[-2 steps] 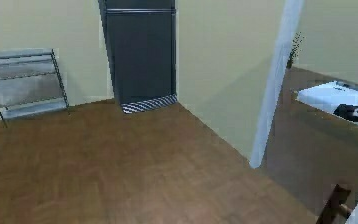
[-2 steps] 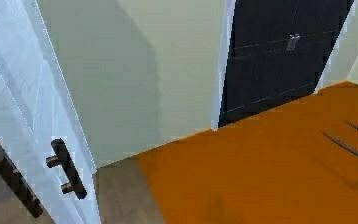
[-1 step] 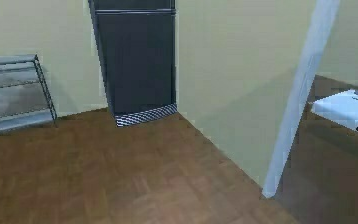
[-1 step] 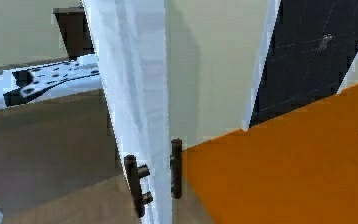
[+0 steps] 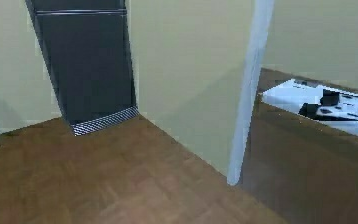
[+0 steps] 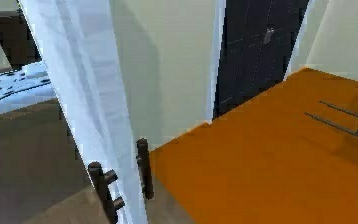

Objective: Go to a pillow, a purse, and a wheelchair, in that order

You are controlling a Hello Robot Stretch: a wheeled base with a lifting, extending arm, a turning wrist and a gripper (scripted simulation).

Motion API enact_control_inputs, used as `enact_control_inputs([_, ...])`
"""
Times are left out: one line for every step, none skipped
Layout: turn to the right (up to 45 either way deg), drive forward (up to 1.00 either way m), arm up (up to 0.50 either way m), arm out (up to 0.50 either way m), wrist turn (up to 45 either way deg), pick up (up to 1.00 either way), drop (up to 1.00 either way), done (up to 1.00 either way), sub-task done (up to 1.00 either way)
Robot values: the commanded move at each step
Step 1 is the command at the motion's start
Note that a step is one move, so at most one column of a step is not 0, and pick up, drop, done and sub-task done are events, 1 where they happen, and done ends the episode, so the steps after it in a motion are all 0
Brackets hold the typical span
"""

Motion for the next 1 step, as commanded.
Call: enact_control_inputs([0.0,0.30,0.00,0.00,0.0,0.00,0.00,0.00,0.00])
